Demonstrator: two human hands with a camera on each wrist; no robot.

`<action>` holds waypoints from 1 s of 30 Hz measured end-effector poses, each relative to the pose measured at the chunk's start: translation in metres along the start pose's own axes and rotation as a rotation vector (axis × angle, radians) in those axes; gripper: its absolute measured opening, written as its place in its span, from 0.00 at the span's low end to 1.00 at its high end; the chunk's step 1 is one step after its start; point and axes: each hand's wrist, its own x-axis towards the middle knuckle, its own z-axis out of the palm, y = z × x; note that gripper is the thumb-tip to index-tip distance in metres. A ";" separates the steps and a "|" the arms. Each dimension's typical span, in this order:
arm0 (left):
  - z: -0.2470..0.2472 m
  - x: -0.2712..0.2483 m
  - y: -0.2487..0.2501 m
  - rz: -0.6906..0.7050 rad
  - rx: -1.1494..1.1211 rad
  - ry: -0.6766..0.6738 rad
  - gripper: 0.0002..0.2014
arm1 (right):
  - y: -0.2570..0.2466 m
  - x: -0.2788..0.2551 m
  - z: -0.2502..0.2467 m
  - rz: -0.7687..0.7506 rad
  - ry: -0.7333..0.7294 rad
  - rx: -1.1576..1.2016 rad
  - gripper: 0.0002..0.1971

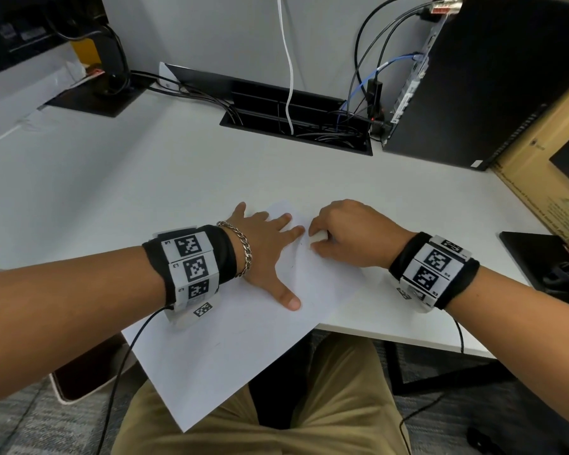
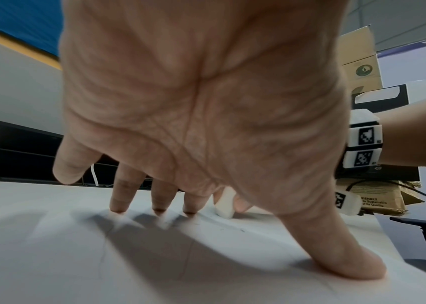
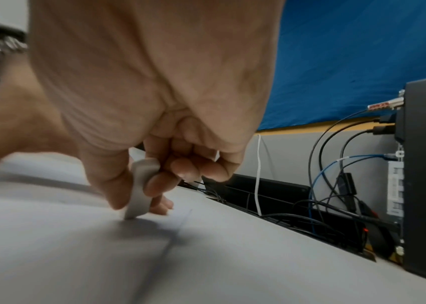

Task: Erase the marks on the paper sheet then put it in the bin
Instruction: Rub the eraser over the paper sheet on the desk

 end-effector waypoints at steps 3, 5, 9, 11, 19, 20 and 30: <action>0.001 0.001 -0.001 -0.004 -0.003 -0.002 0.71 | -0.005 -0.006 0.004 -0.063 -0.036 0.008 0.16; 0.001 0.001 -0.001 -0.004 -0.003 -0.003 0.71 | -0.006 -0.011 0.003 -0.121 -0.069 0.008 0.15; 0.000 0.000 -0.001 -0.005 -0.005 -0.003 0.72 | 0.000 -0.001 -0.002 -0.092 -0.014 -0.019 0.17; 0.000 0.000 0.000 -0.005 -0.001 -0.003 0.72 | 0.001 0.000 -0.001 -0.069 0.009 -0.019 0.17; -0.003 -0.001 0.002 -0.010 0.023 -0.013 0.71 | -0.003 -0.012 0.001 -0.138 -0.053 -0.131 0.16; -0.003 -0.001 0.002 -0.011 0.026 -0.012 0.71 | -0.001 -0.010 0.000 -0.118 -0.035 -0.139 0.16; -0.003 -0.001 0.002 -0.015 0.039 -0.012 0.72 | -0.008 -0.018 0.005 -0.116 -0.008 -0.165 0.14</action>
